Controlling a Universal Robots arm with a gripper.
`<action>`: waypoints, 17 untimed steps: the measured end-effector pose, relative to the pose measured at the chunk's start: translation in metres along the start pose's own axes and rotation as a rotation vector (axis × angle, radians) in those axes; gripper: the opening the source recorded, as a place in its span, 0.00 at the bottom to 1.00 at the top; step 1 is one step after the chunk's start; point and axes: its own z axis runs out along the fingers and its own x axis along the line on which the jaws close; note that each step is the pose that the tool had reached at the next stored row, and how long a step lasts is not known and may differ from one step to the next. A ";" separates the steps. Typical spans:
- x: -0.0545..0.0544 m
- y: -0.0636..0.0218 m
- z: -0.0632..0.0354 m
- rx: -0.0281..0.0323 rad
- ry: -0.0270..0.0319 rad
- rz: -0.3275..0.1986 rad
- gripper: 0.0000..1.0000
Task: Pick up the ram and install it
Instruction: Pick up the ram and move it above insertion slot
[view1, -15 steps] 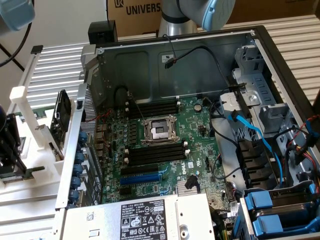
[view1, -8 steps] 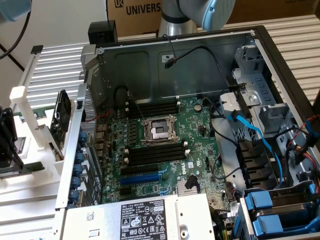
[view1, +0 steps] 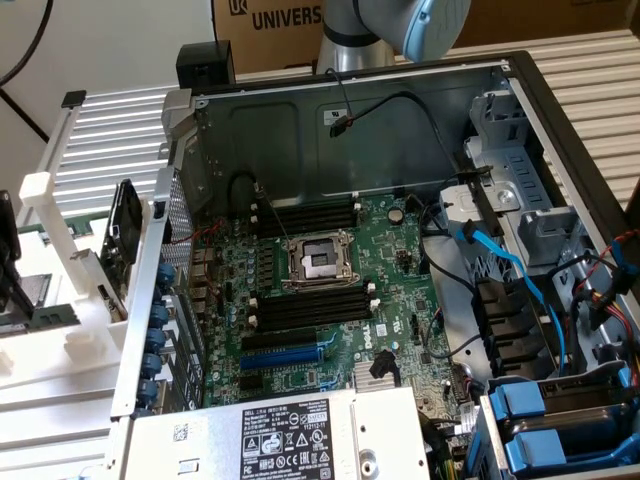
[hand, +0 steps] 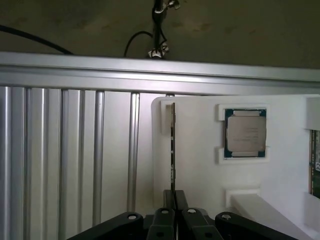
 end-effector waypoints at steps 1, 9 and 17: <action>0.000 0.0000 -0.0032 -0.0002 0.0005 0.001 0.12; -0.001 -0.0001 -0.0310 0.0004 0.0020 0.013 0.12; -0.002 -0.0002 -0.0594 0.0007 0.0033 0.023 0.12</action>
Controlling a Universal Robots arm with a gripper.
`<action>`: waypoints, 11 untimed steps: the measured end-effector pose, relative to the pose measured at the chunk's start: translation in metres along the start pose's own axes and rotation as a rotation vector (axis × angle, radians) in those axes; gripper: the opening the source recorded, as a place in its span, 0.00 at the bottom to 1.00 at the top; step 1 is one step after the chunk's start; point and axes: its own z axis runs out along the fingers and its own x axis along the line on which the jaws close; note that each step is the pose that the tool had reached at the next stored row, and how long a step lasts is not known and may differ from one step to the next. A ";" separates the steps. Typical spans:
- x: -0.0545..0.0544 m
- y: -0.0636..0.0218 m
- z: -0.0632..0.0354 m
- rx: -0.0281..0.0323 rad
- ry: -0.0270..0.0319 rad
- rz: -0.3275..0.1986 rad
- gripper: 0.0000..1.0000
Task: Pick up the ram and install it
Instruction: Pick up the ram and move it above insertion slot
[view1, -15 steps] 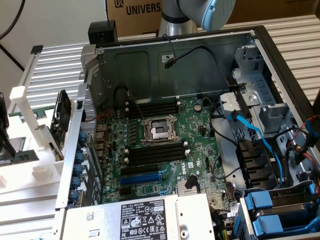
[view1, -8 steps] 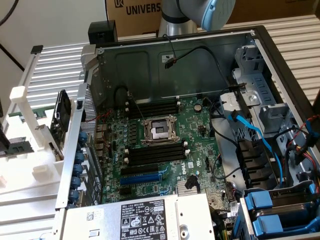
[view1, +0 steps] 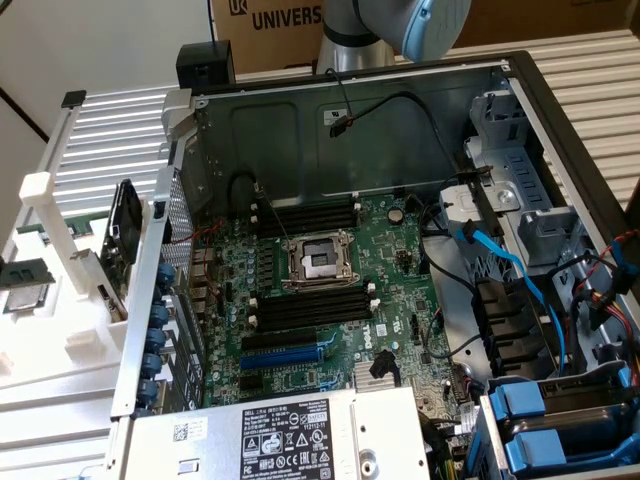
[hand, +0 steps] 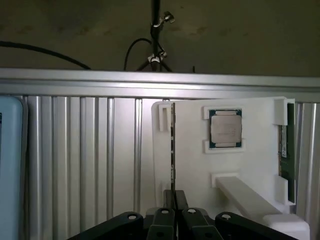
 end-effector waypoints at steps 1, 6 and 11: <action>0.000 -0.0001 -0.0036 -0.0001 0.0004 0.002 0.12; -0.001 -0.0007 -0.0221 0.0002 0.0026 0.007 0.12; -0.001 -0.0037 -0.0410 0.0001 0.0106 0.010 0.12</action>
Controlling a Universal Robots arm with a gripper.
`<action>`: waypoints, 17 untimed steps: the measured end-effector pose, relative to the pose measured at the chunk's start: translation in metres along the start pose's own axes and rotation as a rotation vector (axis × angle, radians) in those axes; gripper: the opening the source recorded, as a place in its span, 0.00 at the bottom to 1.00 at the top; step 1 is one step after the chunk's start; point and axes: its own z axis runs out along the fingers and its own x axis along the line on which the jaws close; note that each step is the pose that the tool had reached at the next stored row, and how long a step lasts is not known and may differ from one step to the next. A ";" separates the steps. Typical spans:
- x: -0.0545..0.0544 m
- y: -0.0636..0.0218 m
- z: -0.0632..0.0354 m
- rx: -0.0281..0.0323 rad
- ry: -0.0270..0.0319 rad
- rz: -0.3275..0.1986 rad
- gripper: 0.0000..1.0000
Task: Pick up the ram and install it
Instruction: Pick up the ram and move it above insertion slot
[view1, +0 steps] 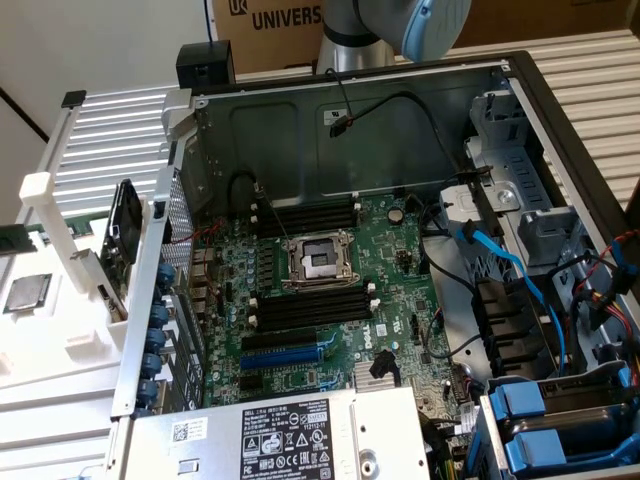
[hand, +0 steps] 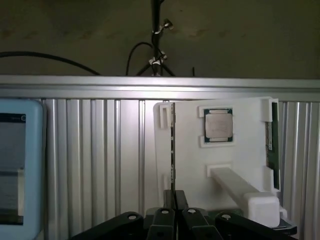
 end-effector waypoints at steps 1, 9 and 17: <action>0.000 -0.0016 -0.0044 -0.0003 0.0012 0.000 0.12; 0.004 -0.0202 -0.0179 -0.0028 0.0017 0.001 0.12; 0.004 -0.0312 -0.0279 -0.0028 0.0023 0.002 0.12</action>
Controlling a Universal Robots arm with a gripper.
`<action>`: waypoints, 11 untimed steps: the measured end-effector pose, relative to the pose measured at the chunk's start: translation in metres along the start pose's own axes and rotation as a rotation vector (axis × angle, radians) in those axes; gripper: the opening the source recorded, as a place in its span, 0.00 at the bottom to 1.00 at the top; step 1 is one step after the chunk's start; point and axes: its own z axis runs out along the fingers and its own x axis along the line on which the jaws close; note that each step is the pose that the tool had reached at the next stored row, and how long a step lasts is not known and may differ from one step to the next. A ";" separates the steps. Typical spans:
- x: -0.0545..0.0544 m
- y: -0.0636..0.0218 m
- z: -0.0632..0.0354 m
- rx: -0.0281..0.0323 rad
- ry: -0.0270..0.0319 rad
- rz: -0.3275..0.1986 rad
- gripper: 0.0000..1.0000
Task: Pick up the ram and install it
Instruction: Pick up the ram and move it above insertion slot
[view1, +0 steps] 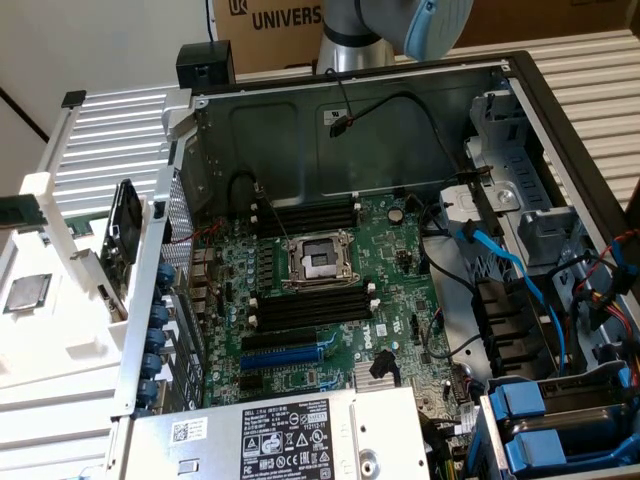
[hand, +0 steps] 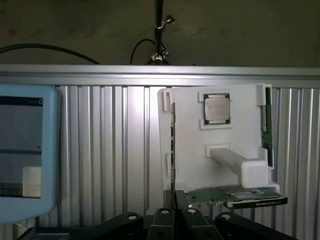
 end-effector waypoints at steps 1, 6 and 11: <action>0.000 -0.0023 -0.0022 -0.0001 -0.0025 0.000 0.12; 0.002 -0.0340 -0.0138 -0.0001 -0.0075 0.000 0.12; 0.002 -0.0558 -0.0155 -0.0001 -0.0075 0.000 0.12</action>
